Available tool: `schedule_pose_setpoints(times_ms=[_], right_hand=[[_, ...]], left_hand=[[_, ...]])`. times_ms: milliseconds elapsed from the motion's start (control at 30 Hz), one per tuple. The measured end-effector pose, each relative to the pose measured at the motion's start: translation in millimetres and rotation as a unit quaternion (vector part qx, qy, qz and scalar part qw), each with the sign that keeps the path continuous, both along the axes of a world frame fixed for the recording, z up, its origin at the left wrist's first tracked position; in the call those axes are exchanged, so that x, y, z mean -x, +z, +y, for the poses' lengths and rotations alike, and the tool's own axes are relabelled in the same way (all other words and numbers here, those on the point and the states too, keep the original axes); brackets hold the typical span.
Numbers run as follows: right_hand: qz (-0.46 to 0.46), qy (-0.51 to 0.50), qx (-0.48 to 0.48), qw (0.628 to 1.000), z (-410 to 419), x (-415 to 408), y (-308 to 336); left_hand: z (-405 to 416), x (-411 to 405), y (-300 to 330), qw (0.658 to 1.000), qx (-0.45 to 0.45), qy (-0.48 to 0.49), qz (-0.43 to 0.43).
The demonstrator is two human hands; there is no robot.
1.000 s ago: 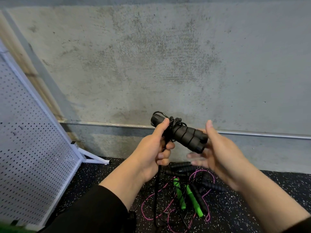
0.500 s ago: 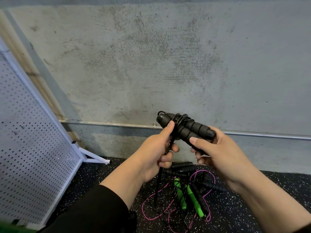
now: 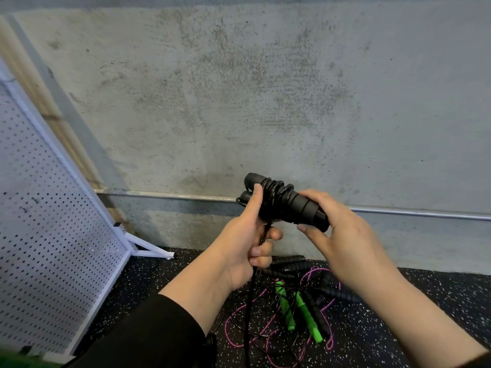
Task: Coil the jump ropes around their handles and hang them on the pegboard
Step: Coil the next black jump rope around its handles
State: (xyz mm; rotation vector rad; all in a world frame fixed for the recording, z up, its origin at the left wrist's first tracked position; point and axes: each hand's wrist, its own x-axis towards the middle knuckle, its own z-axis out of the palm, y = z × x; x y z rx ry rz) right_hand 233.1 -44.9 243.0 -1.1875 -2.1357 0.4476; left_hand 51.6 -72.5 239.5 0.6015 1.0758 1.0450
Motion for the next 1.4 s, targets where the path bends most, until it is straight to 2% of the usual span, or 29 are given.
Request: schedule_pose_setpoints(times_ms=[133, 233, 267, 333, 367, 400, 433, 600, 767, 867, 967, 1100, 1200, 1267, 1300, 1367, 1400], right_hand=[[-0.025, 0.017, 0.004, 1.0, 0, 1, -3], [0.041, 0.036, 0.118, 0.992, -1, 0, -1], [0.105, 0.04, 0.183, 0.977, -2, 0, 0], [0.243, 0.043, 0.334, 0.91, -3, 2, 1], [0.283, 0.045, 0.389, 0.876, -3, 2, 3], [0.297, 0.049, 0.417, 0.858, -3, 2, 5], [0.288, 0.056, 0.423, 0.857, -3, 0, 7], [0.224, 0.055, 0.361, 0.904, -3, -3, 10], [0.181, -0.009, 0.207, 0.961, 3, -5, 5], [0.087, -0.052, 0.126, 0.987, -2, -2, 4], [0.022, -0.047, 0.062, 0.997, -3, 1, -2], [-0.016, -0.047, -0.004, 0.999, -3, 2, -8], [0.016, -0.03, 0.054, 0.998, -2, 1, -4], [0.133, -0.022, 0.173, 0.976, 1, -1, 1], [0.211, -0.019, 0.257, 0.943, 3, -2, 4], [0.324, 0.001, 0.44, 0.838, 3, -3, 9], [0.345, 0.021, 0.511, 0.787, 2, -4, 11]], left_hand=[[0, 3, -3, 1.0, 0.001, 0.023, 0.001], [3, 4, -3, 0.999, -0.014, 0.031, 0.018], [3, 4, -2, 0.999, -0.02, 0.031, 0.023], [2, 3, 0, 0.998, -0.032, 0.031, 0.037], [2, 2, 1, 0.998, -0.037, 0.033, 0.046], [2, 2, 1, 0.997, -0.041, 0.035, 0.056], [2, 2, 1, 0.996, -0.044, 0.036, 0.064], [1, 3, 2, 0.995, -0.049, 0.03, 0.079], [1, 1, 2, 0.996, -0.051, 0.005, 0.076], [0, -3, 2, 0.996, -0.045, -0.008, 0.073], [-1, -5, 2, 0.996, -0.043, 0.006, 0.075], [-1, -5, 3, 0.995, -0.041, 0.02, 0.087], [0, -3, 4, 0.995, -0.044, 0.028, 0.088], [-1, -2, 3, 0.994, -0.056, 0.029, 0.084], [-2, -3, 3, 0.994, -0.064, 0.026, 0.081], [-3, -3, 3, 0.994, -0.079, 0.023, 0.075], [-3, -2, 3, 0.993, -0.084, 0.022, 0.077]])
